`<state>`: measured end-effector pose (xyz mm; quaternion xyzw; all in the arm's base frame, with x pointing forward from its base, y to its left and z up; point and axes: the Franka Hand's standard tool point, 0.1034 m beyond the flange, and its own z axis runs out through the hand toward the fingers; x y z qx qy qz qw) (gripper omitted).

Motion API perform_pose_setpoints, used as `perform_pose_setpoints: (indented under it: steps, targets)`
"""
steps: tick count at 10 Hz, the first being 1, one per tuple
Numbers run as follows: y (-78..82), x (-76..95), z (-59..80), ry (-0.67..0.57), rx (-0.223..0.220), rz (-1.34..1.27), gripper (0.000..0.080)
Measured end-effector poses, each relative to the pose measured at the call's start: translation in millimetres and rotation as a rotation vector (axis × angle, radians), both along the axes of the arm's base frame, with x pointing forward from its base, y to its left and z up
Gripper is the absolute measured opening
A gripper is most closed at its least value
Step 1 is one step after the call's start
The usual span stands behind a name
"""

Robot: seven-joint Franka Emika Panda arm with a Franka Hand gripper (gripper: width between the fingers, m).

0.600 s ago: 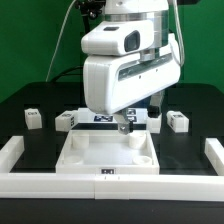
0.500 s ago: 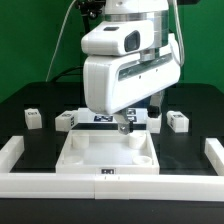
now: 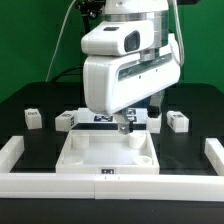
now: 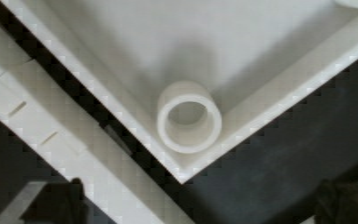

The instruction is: Assemble one leg

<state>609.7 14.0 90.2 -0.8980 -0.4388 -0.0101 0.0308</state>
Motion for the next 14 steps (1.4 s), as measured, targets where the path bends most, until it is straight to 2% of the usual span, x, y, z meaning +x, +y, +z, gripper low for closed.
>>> perform_pose_setpoints:
  steps: [4,6,7,11,12,13,14]
  targets:
    - [-3.9,-24.0,-13.9,0.005,-0.005,0.212,0.065]
    - [-14.1,-31.3,-13.0,0.029,-0.013,0.376,0.065]
    - [-18.0,-36.2,-12.5,0.027,-0.014,0.373,0.065]
    - [-18.2,-37.2,-15.2,0.027,-0.013,0.385,0.065]
    - [-23.1,-45.8,-24.6,-0.024,-0.021,0.548,0.065]
    - [-25.4,-63.6,-34.6,-0.01,-0.024,0.654,0.065]
    - [-25.3,-68.3,-37.6,0.007,-0.032,0.696,0.065]
